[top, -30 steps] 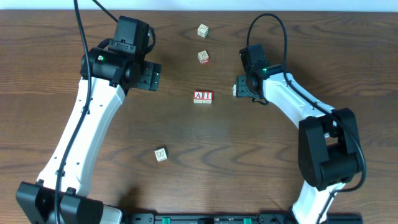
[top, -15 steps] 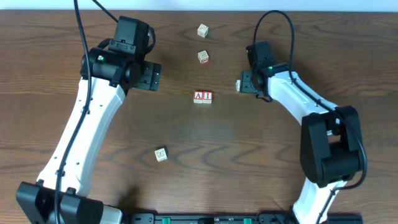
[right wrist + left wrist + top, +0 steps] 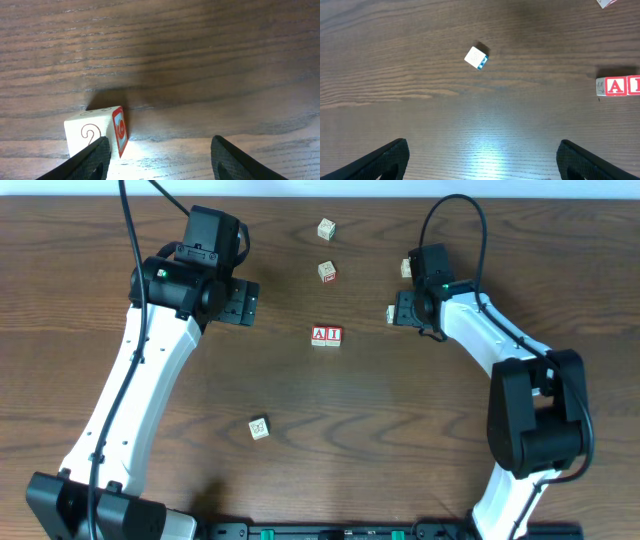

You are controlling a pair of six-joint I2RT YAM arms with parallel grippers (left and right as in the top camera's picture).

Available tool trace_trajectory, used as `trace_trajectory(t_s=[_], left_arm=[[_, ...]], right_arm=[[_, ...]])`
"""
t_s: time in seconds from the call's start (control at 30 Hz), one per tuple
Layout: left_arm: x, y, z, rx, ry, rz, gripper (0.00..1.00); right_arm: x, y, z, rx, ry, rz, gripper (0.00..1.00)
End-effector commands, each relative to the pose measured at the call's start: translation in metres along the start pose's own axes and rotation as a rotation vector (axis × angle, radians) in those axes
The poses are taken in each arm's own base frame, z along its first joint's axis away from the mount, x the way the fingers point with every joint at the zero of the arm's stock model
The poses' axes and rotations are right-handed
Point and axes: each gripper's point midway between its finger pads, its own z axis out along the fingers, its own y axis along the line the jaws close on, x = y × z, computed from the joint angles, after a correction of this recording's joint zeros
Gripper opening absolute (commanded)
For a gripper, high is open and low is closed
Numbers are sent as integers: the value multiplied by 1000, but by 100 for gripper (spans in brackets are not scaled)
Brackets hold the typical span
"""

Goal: Spell out Ai2

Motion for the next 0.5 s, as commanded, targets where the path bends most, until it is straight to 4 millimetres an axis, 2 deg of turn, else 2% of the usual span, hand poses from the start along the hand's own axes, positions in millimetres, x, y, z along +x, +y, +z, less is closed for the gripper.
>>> trace_trajectory(t_s=[0.0,0.33,0.47], left_arm=[[1,2,2,-17,7,11,95],[1,2,2,-17,7,11,95],[1,2,2,-17,7,11,96]], right_arm=[[14,-9,17,22,47,-2,65],[7,-6,7,9,22,-1,65],[-3,3,0,-42,-11,5,65]])
